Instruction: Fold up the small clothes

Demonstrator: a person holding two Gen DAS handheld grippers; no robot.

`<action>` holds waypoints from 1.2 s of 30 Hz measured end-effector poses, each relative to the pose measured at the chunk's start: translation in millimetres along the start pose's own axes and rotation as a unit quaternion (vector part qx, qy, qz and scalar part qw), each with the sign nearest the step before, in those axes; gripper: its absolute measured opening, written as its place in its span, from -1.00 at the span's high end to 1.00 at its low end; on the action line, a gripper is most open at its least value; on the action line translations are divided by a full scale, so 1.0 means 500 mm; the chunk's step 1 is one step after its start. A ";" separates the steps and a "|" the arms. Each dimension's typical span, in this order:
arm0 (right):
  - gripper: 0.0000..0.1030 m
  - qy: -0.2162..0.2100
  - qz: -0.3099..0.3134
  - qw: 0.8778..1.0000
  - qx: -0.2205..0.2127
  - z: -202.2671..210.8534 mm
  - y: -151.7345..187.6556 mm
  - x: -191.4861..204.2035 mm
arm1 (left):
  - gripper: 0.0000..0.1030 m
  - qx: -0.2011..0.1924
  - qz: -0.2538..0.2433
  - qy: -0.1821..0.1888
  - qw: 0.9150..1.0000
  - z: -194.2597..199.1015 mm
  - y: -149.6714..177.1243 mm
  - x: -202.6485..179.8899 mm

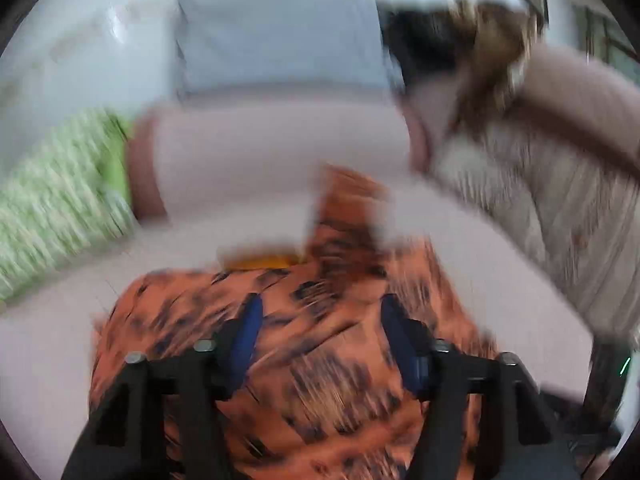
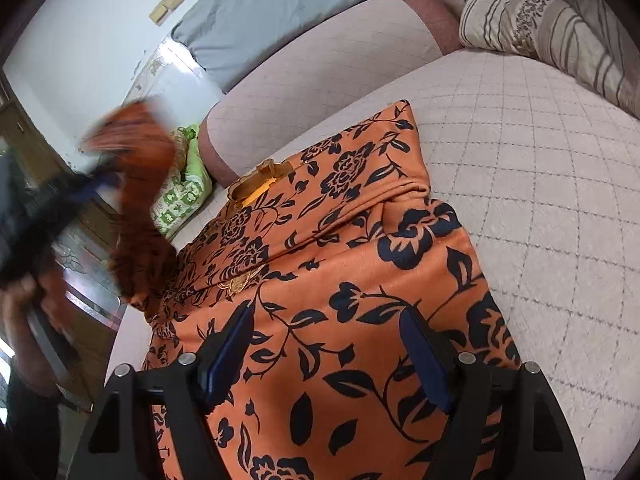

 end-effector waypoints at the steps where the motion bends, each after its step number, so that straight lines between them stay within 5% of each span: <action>1: -0.52 -0.002 -0.001 1.000 -0.003 0.005 -0.002 0.000 | -0.24 0.024 0.008 -0.003 1.000 -0.018 0.032 0.009; 5: -0.52 -0.020 -0.017 0.999 -0.017 0.029 -0.021 0.005 | -0.27 0.035 0.053 -0.046 0.997 0.010 0.107 0.125; 8: -0.52 -0.044 -0.025 0.999 -0.014 0.030 -0.048 0.031 | -0.28 0.042 0.077 -0.126 0.988 0.046 0.160 0.257; 13: -0.52 -0.042 0.016 0.999 0.011 -0.041 -0.155 0.089 | -0.28 0.096 0.141 -0.150 0.974 0.056 0.277 0.367; 17: -0.52 0.035 0.037 0.998 0.040 -0.175 -0.254 0.078 | -0.28 0.109 0.171 -0.162 0.966 0.032 0.342 0.404; 21: -0.49 0.120 0.057 0.984 0.121 -0.294 -0.242 0.029 | -0.28 0.097 0.181 -0.147 0.968 0.038 0.365 0.405; 23: -0.14 0.160 0.092 0.974 0.132 -0.315 -0.233 0.022 | -0.28 0.097 0.183 -0.142 0.968 0.037 0.371 0.410; 25: 0.85 0.163 0.104 0.972 0.134 -0.313 -0.235 0.035 | -0.18 0.092 0.187 -0.138 0.968 0.035 0.368 0.412; 27: 0.85 0.164 0.133 0.971 0.111 -0.290 -0.249 0.069 | -0.06 0.089 0.187 -0.133 0.969 0.039 0.369 0.409; 31: 0.83 0.187 0.195 0.963 -0.002 -0.200 -0.284 0.139 | -0.07 0.086 0.191 -0.129 0.969 0.027 0.365 0.411; 33: 0.59 0.205 0.186 0.960 0.030 -0.233 -0.258 0.105 | -0.08 0.089 0.192 -0.132 0.968 0.028 0.363 0.411; 34: 0.29 0.210 0.174 0.958 0.085 -0.270 -0.230 0.069 | -0.08 0.090 0.196 -0.132 0.968 0.031 0.361 0.412; 35: 0.24 0.209 0.147 0.959 0.121 -0.292 -0.205 0.035 | -0.08 0.087 0.200 -0.130 0.967 0.038 0.358 0.412; 36: 0.23 0.189 0.133 0.968 0.101 -0.283 -0.207 0.033 | -0.08 0.079 0.200 -0.132 0.968 0.050 0.351 0.413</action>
Point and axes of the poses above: each gripper's, at about its wrist camera, not at the fingertips, and z roughly against the way its jaws point, x to its left, y to its underside, the point moved 9 cm from there along -z, roughly the way its jaws point, and after that the axes turned 6 degrees about -z, right-handed, at the moved point
